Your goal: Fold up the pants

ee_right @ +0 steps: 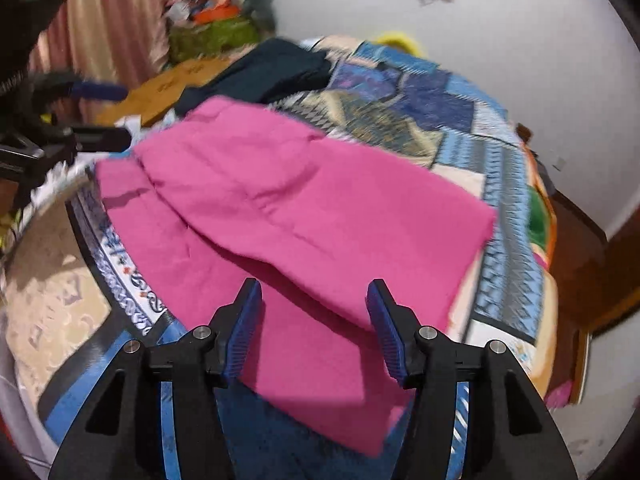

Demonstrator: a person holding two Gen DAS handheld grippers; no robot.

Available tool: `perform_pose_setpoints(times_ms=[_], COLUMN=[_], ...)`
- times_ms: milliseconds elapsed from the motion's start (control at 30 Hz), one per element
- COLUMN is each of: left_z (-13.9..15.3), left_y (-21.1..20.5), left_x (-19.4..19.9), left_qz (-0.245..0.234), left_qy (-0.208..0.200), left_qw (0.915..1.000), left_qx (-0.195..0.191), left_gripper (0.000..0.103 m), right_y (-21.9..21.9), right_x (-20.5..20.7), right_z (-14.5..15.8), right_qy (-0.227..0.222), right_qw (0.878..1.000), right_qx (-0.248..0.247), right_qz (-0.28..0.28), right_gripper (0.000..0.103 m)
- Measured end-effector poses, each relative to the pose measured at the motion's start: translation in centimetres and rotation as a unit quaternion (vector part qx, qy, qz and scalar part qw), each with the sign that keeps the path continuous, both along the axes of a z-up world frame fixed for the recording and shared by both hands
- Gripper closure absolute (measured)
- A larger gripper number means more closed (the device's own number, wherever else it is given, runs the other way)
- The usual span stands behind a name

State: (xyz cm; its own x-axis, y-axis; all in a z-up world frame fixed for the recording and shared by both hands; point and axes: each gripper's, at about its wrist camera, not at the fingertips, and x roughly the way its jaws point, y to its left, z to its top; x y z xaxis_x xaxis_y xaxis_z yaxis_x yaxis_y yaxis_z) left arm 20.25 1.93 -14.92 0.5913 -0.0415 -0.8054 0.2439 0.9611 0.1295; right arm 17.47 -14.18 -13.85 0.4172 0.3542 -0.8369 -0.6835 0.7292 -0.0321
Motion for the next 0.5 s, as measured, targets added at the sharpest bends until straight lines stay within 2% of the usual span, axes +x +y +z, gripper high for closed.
perform_pose_setpoints(times_ms=[133, 200, 267, 300, 500], left_z=[-1.9, -2.8, -3.5, -3.5, -3.7], left_y=[-1.7, -2.4, -3.0, -3.2, -4.1], left_x=[0.9, 1.2, 1.4, 1.5, 2.1], left_qz=[-0.014, -0.021, -0.026, -0.029, -0.035], left_qy=[0.027, 0.039, 0.047, 0.047, 0.037], left_qw=[0.9995, 0.9990, 0.9985, 0.9984, 0.9984], left_qx=[0.008, 0.010, 0.011, 0.010, 0.025], left_gripper=[0.021, 0.021, 0.021, 0.021, 0.021], right_y=[0.9, 0.9, 1.0, 1.1, 0.9], right_x=[0.7, 1.3, 1.6, 1.8, 1.2], right_z=[-0.8, -0.8, -1.0, -1.1, 0.4], right_qy=[0.004, 0.017, 0.035, 0.041, 0.012], right_qw=[1.000, 1.000, 0.999, 0.999, 0.998], right_qx=[0.001, 0.018, 0.032, 0.035, 0.059], right_qz=[0.006, 0.002, 0.001, 0.000, -0.005], right_gripper=[0.052, 0.058, 0.087, 0.092, 0.097])
